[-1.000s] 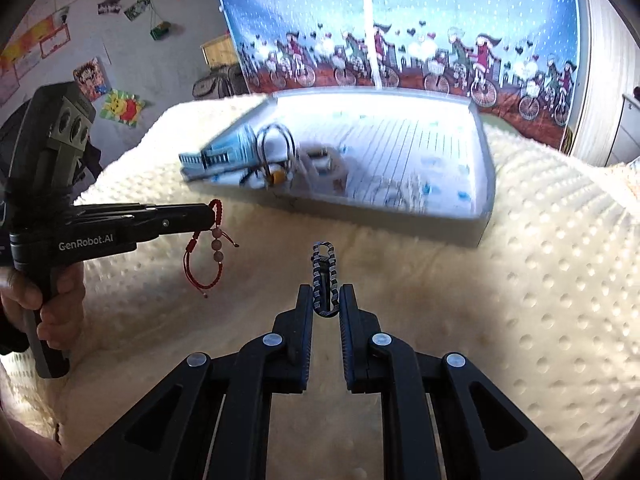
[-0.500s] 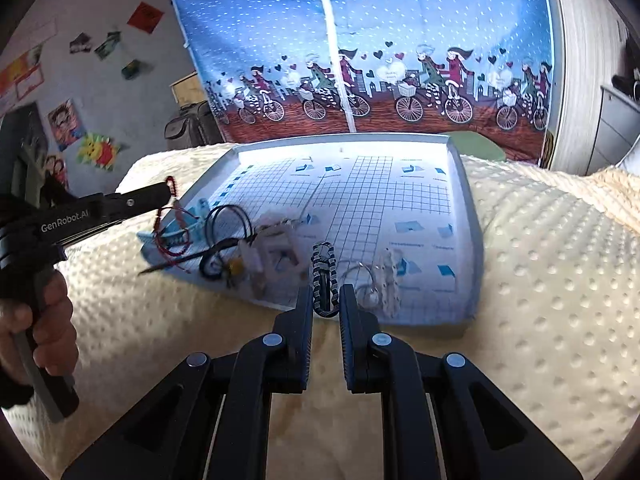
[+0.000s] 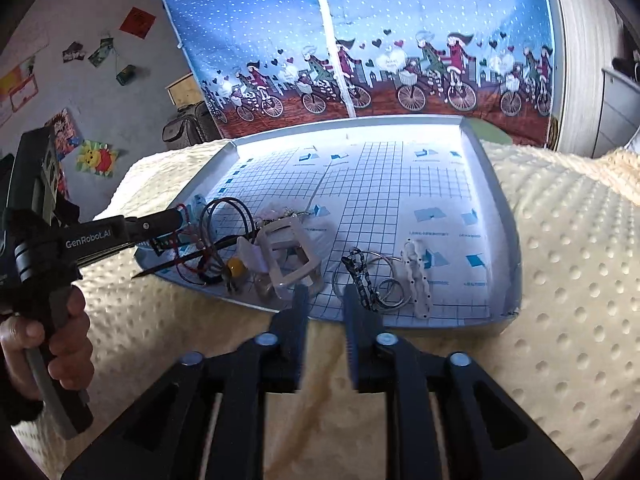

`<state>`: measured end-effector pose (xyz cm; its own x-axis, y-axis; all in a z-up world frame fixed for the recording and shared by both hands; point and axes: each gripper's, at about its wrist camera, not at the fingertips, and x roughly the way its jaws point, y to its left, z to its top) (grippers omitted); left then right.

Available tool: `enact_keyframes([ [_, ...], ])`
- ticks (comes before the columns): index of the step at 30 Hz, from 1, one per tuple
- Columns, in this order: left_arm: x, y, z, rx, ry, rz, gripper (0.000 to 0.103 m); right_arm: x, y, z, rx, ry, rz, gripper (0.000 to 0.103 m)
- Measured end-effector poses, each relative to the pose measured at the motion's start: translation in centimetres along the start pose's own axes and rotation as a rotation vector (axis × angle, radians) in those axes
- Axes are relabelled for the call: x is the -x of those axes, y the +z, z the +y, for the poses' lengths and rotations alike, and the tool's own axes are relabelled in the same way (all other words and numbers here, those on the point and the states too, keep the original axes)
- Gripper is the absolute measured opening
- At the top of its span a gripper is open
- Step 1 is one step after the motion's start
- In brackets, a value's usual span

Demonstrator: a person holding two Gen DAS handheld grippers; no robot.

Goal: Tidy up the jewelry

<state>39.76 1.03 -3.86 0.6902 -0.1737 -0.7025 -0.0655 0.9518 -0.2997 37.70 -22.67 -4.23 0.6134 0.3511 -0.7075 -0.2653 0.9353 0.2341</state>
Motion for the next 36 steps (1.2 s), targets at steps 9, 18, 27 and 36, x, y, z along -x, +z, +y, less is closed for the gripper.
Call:
enact_keyframes([
  [9, 5.1, -0.8, -0.8, -0.035, 0.029, -0.175, 0.089, 6.3, -0.9, -0.3, -0.021, -0.025, -0.114, 0.073],
  [18, 12.8, -3.4, -1.8, -0.112, 0.018, -0.294, 0.103, 13.9, -1.9, 2.1, 0.06, -0.051, -0.266, 0.102],
  [27, 18.7, -8.1, -0.3, -0.163, 0.051, -0.315, 0.103, 19.5, -5.4, 4.6, 0.097, -0.063, -0.322, 0.102],
  [36, 19.8, -11.1, 0.6, -0.18, 0.073, -0.288, 0.103, 20.4, -6.8, 4.8, 0.105, -0.064, -0.293, 0.101],
])
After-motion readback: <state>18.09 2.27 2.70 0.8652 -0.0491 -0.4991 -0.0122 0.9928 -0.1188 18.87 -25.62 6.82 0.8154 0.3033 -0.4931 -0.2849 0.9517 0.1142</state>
